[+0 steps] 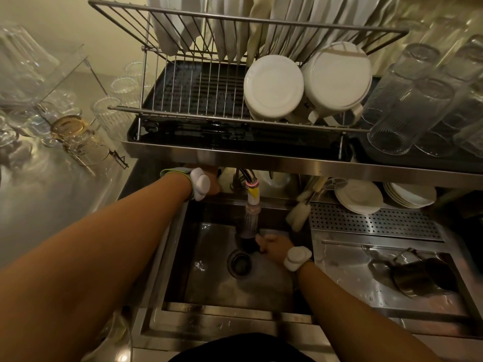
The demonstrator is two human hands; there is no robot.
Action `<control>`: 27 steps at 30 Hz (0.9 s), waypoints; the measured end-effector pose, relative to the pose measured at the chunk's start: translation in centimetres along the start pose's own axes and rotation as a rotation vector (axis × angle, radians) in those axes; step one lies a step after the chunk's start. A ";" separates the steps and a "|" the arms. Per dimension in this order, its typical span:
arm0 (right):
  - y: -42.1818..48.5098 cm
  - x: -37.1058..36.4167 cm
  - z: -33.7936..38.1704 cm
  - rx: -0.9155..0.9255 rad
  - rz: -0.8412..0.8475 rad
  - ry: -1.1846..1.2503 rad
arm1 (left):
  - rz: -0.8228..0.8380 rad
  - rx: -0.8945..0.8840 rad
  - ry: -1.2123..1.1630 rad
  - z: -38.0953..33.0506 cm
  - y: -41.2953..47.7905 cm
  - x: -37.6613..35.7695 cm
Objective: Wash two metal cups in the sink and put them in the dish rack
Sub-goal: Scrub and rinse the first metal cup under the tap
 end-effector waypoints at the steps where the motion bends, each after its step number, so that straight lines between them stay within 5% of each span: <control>1: -0.1 0.3 0.3 0.012 0.020 0.059 | 0.002 -0.021 0.013 -0.1 -0.2 0.2; 11: 0.2 1.5 1.4 0.010 0.041 0.241 | 0.028 -0.036 -0.096 0.9 0.3 0.0; 15: 0.5 2.1 1.0 0.063 -0.055 0.158 | -0.001 -0.101 0.043 0.4 0.7 -0.1; 19: 0.4 2.4 0.3 0.069 0.050 0.195 | -0.094 -0.113 0.019 0.1 0.6 0.0; 24: 1.0 2.6 0.4 0.104 -0.086 0.064 | 0.009 -0.045 0.050 0.3 0.8 -0.3; 27: 0.7 2.5 0.7 0.060 0.041 0.200 | -0.034 -0.051 -0.019 0.8 1.0 -0.2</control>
Point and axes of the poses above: each hand's wrist, its own y-axis towards the middle knuckle, its own x-axis out of the back of the hand, z = x × y, the point moved 3 cm from there along y, towards the middle knuckle, and after that the axes turned 6 degrees about -z, right-handed, at the moved point
